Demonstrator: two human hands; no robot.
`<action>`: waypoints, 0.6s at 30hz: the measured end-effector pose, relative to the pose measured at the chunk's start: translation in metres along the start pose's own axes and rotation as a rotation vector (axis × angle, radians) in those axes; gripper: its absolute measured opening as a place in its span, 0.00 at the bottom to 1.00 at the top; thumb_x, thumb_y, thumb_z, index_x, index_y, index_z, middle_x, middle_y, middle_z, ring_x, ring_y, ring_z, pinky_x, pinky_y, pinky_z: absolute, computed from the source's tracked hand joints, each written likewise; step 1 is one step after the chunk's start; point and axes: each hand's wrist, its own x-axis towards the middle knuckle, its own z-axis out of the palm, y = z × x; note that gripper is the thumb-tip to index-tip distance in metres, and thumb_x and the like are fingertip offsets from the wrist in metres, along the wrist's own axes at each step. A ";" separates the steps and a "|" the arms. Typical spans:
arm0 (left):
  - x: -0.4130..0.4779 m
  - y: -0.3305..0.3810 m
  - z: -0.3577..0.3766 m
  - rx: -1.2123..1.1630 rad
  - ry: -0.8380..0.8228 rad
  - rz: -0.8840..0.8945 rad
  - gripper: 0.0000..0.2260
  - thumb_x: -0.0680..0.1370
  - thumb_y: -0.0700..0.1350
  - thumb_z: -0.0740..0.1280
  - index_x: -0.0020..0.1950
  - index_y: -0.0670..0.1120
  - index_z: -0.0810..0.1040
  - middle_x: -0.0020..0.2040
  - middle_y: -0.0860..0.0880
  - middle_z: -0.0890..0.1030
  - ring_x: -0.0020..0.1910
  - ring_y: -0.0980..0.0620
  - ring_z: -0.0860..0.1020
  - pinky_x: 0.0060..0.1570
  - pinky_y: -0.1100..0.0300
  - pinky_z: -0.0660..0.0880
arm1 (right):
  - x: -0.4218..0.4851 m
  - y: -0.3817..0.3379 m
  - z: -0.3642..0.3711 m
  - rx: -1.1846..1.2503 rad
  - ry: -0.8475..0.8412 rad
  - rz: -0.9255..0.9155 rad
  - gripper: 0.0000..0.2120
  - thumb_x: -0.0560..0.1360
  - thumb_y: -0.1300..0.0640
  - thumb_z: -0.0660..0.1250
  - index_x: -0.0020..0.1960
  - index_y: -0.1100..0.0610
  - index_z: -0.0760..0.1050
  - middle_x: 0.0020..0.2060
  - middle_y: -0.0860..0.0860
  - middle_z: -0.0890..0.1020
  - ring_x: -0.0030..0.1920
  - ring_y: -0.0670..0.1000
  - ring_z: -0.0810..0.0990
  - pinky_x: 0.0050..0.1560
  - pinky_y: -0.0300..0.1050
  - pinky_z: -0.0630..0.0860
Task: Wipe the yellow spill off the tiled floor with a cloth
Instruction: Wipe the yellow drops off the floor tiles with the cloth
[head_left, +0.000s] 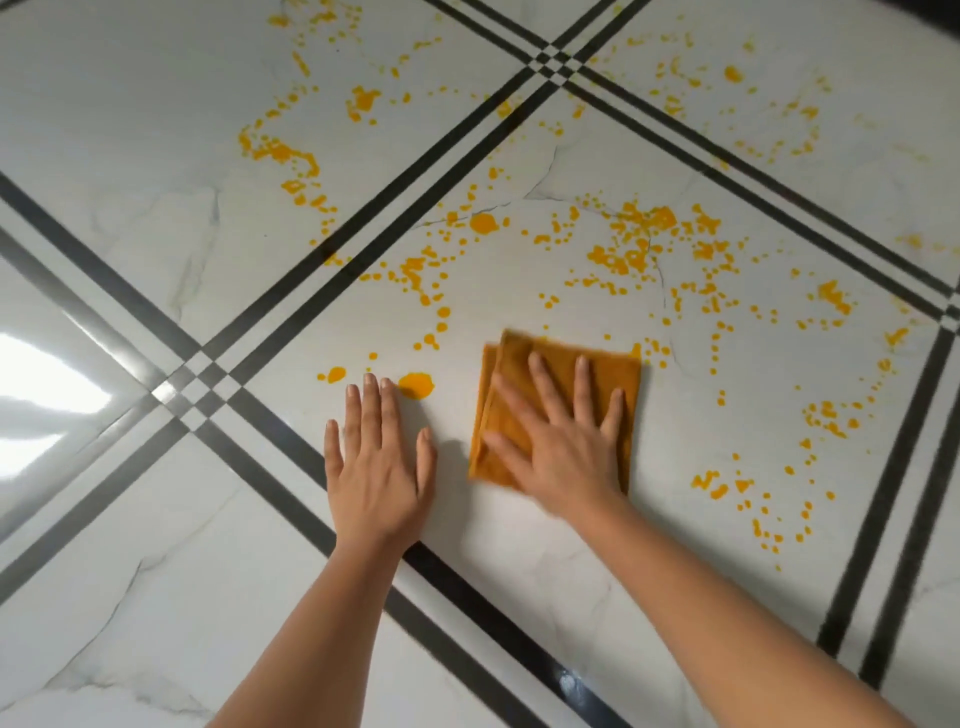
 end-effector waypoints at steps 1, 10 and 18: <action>0.001 -0.003 -0.002 0.001 0.006 -0.003 0.33 0.75 0.61 0.37 0.77 0.46 0.44 0.74 0.53 0.39 0.73 0.57 0.37 0.71 0.56 0.36 | 0.019 -0.010 -0.002 0.031 -0.006 0.105 0.31 0.72 0.31 0.46 0.72 0.38 0.58 0.75 0.47 0.59 0.73 0.66 0.54 0.63 0.76 0.50; 0.005 -0.052 -0.014 0.002 0.037 -0.106 0.33 0.75 0.61 0.38 0.77 0.45 0.45 0.77 0.49 0.45 0.75 0.54 0.40 0.72 0.54 0.38 | 0.032 -0.047 0.000 0.010 -0.002 -0.119 0.32 0.71 0.30 0.47 0.72 0.39 0.58 0.74 0.48 0.60 0.73 0.64 0.56 0.63 0.76 0.52; 0.032 -0.084 -0.024 0.028 0.035 -0.122 0.34 0.75 0.63 0.37 0.77 0.48 0.43 0.77 0.50 0.43 0.75 0.55 0.38 0.73 0.53 0.37 | 0.043 -0.064 0.001 0.011 -0.056 -0.287 0.29 0.72 0.32 0.46 0.72 0.36 0.55 0.75 0.45 0.59 0.74 0.60 0.55 0.65 0.73 0.52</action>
